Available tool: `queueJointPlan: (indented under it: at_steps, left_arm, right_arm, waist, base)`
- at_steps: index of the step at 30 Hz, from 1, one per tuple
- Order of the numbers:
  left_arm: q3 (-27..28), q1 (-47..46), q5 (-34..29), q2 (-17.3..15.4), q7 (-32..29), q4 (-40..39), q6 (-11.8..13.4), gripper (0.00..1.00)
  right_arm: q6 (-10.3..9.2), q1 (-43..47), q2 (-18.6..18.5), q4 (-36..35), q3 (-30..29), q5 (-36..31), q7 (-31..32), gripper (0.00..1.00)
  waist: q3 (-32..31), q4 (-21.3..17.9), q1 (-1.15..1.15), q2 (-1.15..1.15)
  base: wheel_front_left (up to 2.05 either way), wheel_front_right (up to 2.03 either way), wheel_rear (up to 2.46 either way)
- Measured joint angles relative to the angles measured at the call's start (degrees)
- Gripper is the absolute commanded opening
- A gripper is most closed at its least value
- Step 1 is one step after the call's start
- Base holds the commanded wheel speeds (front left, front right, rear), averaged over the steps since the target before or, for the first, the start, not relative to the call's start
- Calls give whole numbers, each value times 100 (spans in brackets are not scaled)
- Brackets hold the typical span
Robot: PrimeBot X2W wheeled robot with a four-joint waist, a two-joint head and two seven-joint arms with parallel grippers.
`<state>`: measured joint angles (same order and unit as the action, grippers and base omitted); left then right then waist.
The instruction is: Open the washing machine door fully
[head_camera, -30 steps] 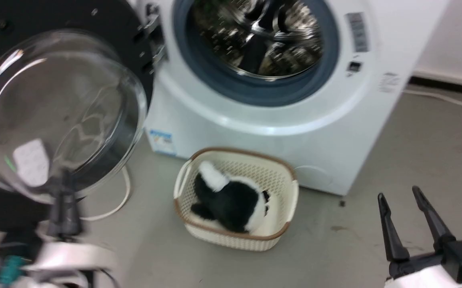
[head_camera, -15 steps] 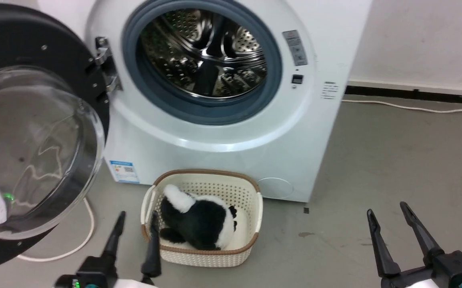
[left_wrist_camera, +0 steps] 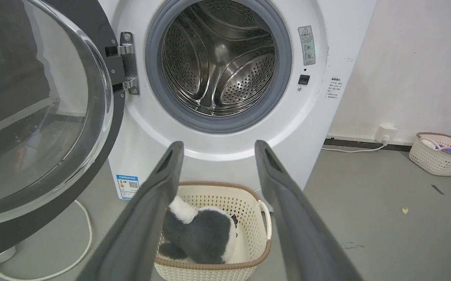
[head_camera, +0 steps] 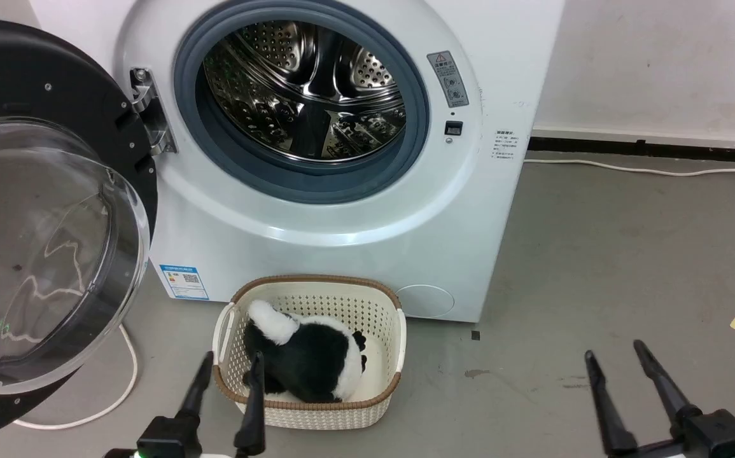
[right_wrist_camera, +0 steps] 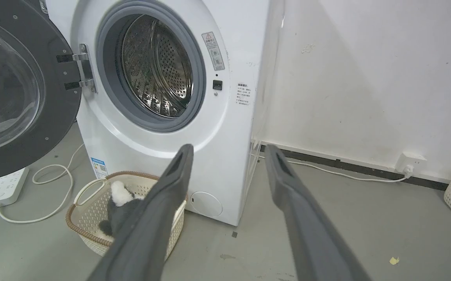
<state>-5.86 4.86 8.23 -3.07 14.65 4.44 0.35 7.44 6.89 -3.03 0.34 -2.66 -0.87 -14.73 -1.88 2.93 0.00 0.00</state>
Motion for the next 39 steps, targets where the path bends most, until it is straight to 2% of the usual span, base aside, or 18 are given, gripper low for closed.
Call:
queueJointPlan:
  at_steps: [39]
  left_arm:
    - [123, -45, -171, 10, -378, -90, 0, 0]
  right_arm:
    - [0, -96, -1, -4, 64, 1, 371, 0]
  waist:
    - [49, -81, 1, 0]
  base:
    - [0, 0, 0]
